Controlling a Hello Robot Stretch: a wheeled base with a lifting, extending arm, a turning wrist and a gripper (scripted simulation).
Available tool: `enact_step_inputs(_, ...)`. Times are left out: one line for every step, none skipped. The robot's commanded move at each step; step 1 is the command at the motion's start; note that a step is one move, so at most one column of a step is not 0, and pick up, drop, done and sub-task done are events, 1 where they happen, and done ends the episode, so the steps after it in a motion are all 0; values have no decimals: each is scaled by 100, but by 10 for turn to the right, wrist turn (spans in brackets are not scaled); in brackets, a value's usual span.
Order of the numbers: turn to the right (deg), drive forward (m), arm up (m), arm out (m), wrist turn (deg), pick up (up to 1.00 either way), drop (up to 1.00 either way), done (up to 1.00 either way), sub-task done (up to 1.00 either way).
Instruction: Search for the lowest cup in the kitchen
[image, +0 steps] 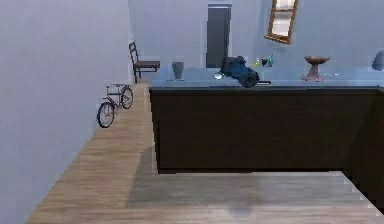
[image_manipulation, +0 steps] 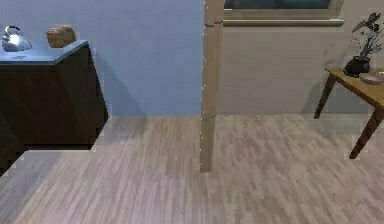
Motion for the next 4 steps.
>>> enact_step_inputs(-210, 0, 0, 0, 0, 0, 0, 0, 0)
enact_step_inputs(0, 100, 0, 0, 0, 0, 0, 0, 0)
enact_step_inputs(-60, 0, 0, 0, 0, 0, 0, 0, 0)
enact_step_inputs(0, 10, 0, 0, 0, 0, 0, 0, 0)
